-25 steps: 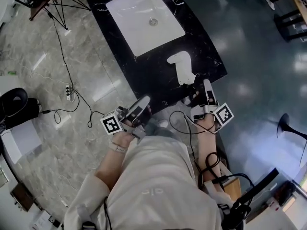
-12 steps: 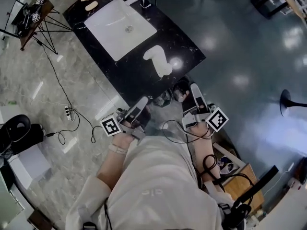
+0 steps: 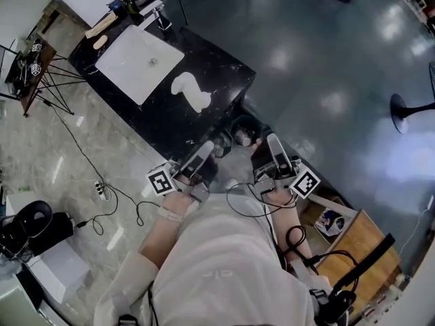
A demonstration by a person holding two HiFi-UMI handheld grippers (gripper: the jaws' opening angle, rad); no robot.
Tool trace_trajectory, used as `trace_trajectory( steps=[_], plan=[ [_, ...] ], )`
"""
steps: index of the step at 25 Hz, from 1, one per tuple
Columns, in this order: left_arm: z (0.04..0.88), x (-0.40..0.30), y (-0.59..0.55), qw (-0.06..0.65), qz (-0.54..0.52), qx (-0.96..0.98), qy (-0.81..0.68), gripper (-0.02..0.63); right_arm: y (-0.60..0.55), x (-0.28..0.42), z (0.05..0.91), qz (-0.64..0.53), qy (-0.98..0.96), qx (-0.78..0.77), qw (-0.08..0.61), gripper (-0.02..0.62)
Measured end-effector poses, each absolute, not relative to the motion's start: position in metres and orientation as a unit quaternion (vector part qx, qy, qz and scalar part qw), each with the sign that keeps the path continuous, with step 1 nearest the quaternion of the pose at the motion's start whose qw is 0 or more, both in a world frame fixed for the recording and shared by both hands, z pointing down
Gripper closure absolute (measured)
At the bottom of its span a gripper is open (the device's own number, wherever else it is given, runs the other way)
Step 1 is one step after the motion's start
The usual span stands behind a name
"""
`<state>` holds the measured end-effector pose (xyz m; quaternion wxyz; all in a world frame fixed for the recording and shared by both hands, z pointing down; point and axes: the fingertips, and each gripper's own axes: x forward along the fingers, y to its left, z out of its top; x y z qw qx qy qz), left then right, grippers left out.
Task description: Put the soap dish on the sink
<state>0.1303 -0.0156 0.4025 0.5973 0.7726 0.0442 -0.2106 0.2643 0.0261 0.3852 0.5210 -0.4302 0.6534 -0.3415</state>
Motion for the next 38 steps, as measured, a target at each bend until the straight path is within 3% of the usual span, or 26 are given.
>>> trace_trajectory(
  steps=[10, 38],
  plan=[
    [0.385, 0.179, 0.019, 0.591, -0.172, 0.781, 0.109, 0.599, 0.082, 0.29, 0.377, -0.286, 0.642, -0.439, 0.56, 0.477],
    [0.379, 0.191, 0.035, 0.607, -0.158, 0.765, 0.144, 0.599, 0.088, 0.286, 0.386, -0.295, 0.63, -0.452, 0.558, 0.491]
  ],
)
